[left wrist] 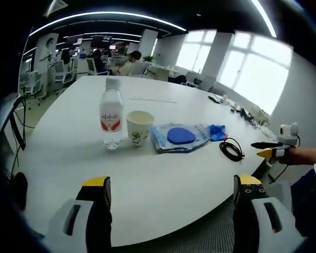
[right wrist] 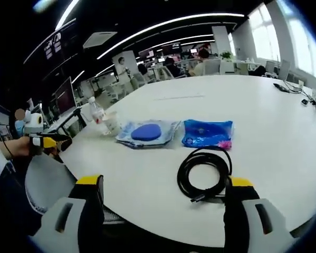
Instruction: Arrange the tabletop items into an orderly group along one side of the table until the central work area is clear of visible clutter.
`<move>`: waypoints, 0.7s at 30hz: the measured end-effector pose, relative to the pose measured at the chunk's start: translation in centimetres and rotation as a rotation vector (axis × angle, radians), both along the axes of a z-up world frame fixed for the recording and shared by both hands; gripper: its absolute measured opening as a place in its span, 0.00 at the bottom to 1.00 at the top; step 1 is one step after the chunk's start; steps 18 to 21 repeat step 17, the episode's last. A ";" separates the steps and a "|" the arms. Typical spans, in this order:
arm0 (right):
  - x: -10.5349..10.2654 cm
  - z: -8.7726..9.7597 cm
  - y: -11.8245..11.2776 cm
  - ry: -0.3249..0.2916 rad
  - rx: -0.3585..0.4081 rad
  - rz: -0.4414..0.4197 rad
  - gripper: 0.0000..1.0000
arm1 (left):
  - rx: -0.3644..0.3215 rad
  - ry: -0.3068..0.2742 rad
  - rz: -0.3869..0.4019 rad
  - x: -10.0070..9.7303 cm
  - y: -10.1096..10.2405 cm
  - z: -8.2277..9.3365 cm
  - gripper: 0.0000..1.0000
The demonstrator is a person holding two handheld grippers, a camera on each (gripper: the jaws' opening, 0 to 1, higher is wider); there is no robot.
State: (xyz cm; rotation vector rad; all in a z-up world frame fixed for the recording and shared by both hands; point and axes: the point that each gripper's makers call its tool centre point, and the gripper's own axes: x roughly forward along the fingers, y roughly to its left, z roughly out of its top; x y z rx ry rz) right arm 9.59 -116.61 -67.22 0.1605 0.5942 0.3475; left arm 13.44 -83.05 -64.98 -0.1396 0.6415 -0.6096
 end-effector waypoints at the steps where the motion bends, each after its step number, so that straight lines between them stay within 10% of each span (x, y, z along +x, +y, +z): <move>1: 0.0 0.1 -0.1 -0.005 0.001 -0.006 0.95 | 0.001 -0.001 -0.001 0.0 0.1 0.0 0.93; 21: -1.4 0.4 -1.4 0.001 -0.030 -0.047 0.95 | 0.005 -0.019 -0.013 0.4 2.3 0.5 0.93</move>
